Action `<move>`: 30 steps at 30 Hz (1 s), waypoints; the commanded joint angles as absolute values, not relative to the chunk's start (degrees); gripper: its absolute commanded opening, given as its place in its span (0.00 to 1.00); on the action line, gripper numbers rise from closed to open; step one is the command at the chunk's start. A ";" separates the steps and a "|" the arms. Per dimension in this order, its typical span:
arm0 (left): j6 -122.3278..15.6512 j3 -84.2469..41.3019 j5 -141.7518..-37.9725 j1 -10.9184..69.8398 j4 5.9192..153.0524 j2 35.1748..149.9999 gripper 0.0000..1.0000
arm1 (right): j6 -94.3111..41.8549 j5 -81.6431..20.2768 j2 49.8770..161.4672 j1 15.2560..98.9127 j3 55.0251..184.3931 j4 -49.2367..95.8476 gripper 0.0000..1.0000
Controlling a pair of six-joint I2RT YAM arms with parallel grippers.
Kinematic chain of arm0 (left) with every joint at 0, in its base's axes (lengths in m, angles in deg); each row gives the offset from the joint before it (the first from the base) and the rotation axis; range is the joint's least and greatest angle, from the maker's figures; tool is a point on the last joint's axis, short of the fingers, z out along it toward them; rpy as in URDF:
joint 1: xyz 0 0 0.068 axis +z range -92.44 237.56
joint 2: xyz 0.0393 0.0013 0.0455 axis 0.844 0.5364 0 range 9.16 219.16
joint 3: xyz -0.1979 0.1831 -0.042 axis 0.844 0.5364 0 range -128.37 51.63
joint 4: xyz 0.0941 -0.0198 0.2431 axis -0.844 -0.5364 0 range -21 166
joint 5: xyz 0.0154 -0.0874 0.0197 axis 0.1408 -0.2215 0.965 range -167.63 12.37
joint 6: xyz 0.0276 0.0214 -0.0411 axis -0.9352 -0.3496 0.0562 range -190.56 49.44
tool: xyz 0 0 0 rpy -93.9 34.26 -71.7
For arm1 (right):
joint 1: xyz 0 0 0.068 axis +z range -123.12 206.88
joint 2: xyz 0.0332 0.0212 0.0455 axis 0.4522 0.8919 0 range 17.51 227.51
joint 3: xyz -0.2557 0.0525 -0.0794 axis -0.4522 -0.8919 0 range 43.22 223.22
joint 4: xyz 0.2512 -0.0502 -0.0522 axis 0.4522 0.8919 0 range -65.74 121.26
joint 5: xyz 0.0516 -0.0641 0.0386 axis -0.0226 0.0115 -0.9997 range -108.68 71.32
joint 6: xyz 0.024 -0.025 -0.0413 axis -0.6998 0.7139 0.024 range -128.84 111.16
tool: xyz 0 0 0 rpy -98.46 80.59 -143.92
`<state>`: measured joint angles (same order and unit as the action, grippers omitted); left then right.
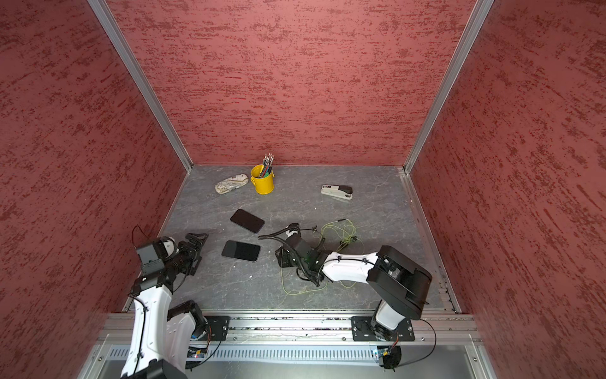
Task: Plug wired earphones into phones
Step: Pick up the wired earphone from the center of the board.
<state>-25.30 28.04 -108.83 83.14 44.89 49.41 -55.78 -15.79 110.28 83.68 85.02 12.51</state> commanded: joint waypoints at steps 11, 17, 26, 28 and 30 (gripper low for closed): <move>-20.52 26.94 -100.28 74.42 42.24 54.86 1.00 | -60.80 -11.89 115.55 85.92 83.42 7.58 0.29; -19.39 27.27 -99.78 73.37 44.04 55.22 1.00 | -60.41 -12.29 116.41 86.91 83.94 8.00 0.30; -18.90 27.93 -98.77 72.95 44.44 56.26 1.00 | -60.45 -12.42 117.60 87.35 83.59 8.22 0.25; -18.84 27.77 -98.55 72.69 44.28 56.48 1.00 | -60.25 -12.51 117.92 87.52 83.87 8.01 0.24; -18.76 27.57 -98.22 72.49 44.15 56.59 1.00 | -60.08 -12.47 118.05 87.61 84.03 7.99 0.21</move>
